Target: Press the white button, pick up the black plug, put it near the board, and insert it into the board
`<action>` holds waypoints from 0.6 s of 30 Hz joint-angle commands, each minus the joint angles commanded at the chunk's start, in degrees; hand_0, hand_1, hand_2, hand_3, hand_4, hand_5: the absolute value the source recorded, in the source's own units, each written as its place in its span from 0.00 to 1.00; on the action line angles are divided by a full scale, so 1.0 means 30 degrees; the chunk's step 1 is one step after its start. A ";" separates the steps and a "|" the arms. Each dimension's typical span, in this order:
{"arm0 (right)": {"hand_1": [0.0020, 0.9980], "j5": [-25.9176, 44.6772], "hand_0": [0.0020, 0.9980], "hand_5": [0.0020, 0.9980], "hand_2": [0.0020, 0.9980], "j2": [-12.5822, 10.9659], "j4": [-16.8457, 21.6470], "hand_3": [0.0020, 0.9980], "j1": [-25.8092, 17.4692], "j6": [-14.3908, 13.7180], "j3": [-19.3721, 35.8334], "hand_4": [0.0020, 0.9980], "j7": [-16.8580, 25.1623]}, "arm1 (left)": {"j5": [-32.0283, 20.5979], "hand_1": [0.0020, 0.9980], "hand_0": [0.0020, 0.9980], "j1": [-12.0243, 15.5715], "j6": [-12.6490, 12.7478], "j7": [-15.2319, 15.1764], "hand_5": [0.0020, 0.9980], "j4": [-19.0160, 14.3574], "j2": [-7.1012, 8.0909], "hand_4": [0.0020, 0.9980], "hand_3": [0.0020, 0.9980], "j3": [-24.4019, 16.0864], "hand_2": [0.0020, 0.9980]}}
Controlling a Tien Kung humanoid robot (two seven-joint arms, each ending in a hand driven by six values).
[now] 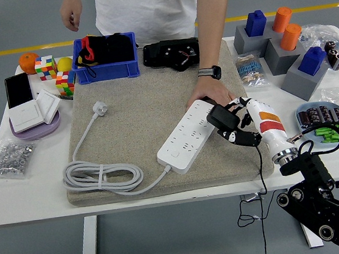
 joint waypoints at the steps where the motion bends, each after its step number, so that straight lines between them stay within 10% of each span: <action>1: 0.23 0.0039 0.27 0.00 0.25 0.0006 0.0019 0.43 0.0031 0.0027 -0.0024 0.66 -0.0021 | -0.0010 0.68 0.69 -0.0003 0.0001 -0.0001 0.20 0.0000 0.0000 0.56 0.69 0.0007 0.66; 18: 0.21 0.1080 0.27 0.00 0.24 0.0886 -0.1968 0.43 0.1456 0.0319 -0.1223 0.65 0.0303 | 0.0188 0.68 0.69 0.0002 -0.0059 0.0039 0.20 0.0000 0.0086 0.56 0.69 0.0020 0.66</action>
